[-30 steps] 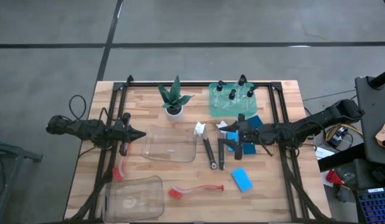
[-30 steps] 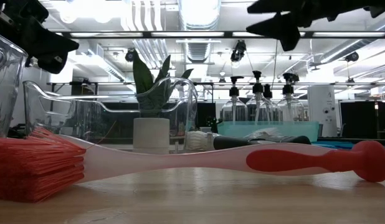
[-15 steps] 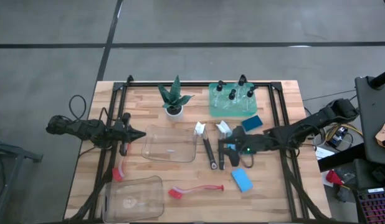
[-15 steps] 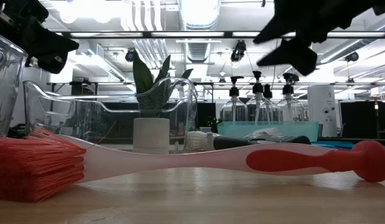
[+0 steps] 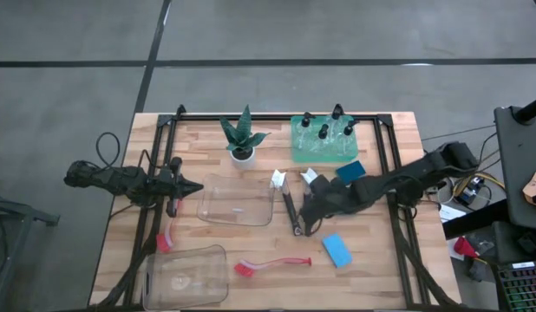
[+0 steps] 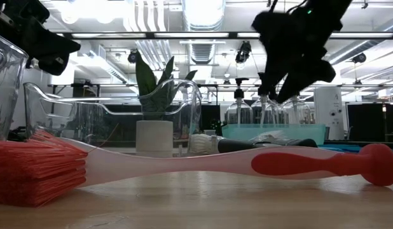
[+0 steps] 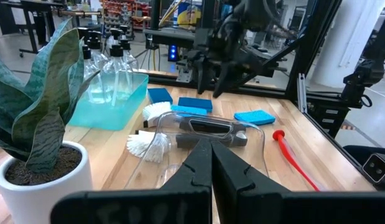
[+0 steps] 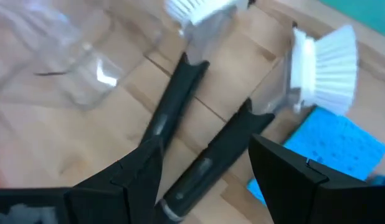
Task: Pick & Place Kitchen Sink Supplies
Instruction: Put the black dish brush into the top transparent bin
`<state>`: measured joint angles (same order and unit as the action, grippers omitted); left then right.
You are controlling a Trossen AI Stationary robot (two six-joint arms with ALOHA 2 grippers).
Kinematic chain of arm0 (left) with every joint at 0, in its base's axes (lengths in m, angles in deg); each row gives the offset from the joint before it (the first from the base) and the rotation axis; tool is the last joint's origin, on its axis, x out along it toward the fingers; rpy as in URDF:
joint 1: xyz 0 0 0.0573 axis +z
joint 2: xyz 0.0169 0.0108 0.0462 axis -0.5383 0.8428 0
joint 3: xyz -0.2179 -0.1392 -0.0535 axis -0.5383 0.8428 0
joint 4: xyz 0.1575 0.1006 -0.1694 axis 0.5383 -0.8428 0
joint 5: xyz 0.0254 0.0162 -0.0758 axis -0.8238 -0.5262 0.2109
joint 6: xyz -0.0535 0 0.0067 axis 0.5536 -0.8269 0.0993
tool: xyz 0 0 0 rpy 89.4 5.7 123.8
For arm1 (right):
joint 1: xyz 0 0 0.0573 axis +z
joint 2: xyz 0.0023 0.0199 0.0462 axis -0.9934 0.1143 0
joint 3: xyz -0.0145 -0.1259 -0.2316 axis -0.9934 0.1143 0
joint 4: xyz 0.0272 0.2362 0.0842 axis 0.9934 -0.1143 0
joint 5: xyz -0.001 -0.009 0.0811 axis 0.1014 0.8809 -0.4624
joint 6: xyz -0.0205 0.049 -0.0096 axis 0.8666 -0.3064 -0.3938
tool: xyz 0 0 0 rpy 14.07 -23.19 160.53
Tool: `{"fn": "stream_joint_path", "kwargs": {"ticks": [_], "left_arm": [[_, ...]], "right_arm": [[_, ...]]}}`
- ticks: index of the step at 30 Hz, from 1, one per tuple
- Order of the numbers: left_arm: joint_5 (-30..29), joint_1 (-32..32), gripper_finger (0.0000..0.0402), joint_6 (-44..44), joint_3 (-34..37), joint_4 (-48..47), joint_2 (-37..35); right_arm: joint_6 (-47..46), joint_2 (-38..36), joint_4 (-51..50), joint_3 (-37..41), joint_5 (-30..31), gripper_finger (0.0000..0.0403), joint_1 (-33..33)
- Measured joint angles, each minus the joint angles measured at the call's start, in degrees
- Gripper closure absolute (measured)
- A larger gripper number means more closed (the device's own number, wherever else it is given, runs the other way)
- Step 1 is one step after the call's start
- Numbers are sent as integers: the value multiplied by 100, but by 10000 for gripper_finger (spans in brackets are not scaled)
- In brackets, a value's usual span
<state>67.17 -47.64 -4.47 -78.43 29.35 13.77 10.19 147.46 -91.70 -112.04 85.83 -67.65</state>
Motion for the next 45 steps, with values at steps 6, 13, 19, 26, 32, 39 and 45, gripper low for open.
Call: {"fn": "stream_joint_path", "kwargs": {"ticks": [6,13,19,26,32,39,45], "left_arm": [[0,0,401,0,0,11,0],[0,0,401,0,0,8,2],[0,0,401,2,2,1,2],[0,-2,401,2,0,5,2],[0,-1,401,2,1,5,2],[0,-1,401,2,0,3,2],[0,-1,401,1,1,4,2]], "right_arm": [[-233,817,-218,-421,-1,172,-104],[-429,1437,-958,-815,-92,172,-254],[-466,1696,-938,-822,-180,172,-288],[-629,1760,-882,-625,-243,172,-302],[-497,1765,-559,-543,-258,173,-327],[-503,1754,-461,-456,-390,196,-417],[-519,1741,-438,-302,-522,213,-427]]}}
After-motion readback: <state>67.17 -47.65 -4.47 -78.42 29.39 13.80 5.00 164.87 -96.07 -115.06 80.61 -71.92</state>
